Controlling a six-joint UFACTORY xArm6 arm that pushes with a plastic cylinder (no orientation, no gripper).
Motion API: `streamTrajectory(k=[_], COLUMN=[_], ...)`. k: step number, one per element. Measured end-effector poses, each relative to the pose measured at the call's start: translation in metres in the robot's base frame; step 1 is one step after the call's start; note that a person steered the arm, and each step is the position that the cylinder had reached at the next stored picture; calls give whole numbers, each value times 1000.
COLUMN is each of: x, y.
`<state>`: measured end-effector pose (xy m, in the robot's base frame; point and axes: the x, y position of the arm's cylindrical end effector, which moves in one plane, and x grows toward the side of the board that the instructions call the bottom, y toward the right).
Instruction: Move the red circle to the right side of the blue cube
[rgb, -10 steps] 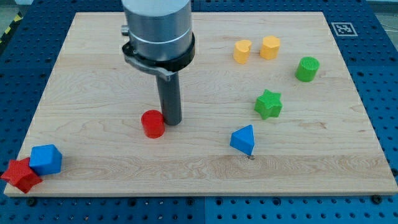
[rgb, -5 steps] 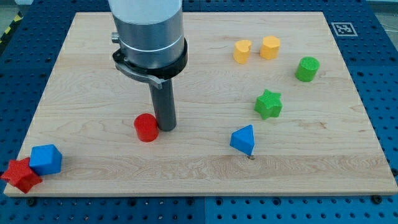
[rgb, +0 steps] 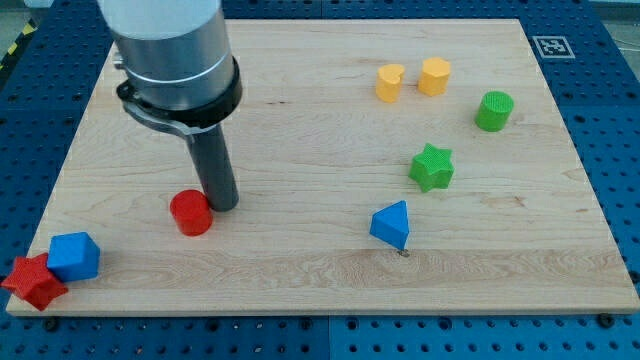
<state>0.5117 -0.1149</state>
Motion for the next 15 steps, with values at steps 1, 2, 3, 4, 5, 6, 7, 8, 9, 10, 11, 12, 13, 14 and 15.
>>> streamTrajectory(k=[1, 2, 3, 4, 5, 6, 7, 8, 9, 10, 11, 12, 13, 14, 15], x=[0, 0, 0, 2, 6, 22, 35, 38, 38, 29, 29, 29, 29, 29, 29], y=[-15, -30, -46, -61, -65, -45, -24, -17, -15, -5, -5, -6, -17, -32, -49])
